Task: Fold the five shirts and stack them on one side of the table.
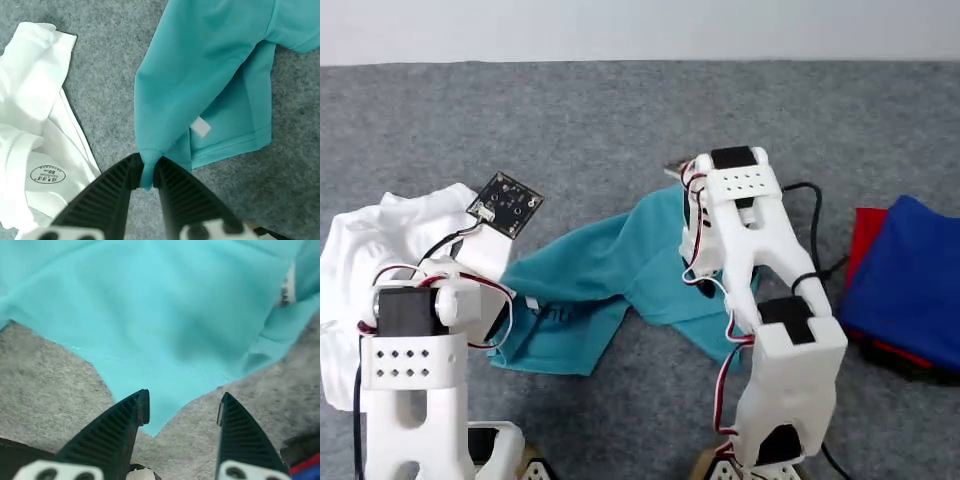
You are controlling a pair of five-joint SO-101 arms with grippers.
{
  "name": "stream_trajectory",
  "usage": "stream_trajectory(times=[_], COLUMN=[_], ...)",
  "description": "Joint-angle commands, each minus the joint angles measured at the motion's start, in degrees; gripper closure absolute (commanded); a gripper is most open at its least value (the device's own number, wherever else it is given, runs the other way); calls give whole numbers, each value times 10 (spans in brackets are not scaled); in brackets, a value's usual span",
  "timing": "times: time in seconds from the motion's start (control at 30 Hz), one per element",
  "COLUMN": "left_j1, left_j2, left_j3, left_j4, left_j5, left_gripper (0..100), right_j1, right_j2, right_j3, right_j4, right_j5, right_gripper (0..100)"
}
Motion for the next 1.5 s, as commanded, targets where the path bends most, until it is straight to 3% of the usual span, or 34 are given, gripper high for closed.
stream_trajectory(times=[0.0,0.23,0.4,0.97,1.47], left_j1=[-2,-2,-2,-2,-2], left_j2=[-9,-10,-10,-10,-10], left_j3=[-2,-2,-2,-2,-2], left_j4=[-12,-9,-9,-9,-9], left_j5=[-5,-5,-5,-5,-5], left_gripper=[995,995,995,995,995], right_j1=[4,7,7,58,-3], right_j2=[17,61,89,95,100], right_j3=[-7,-59,-87,-94,-95], right_j4=[-12,-13,-13,42,5], right_j5=[-6,-6,-3,-3,-4], right_gripper=[769,777,868,810,812])
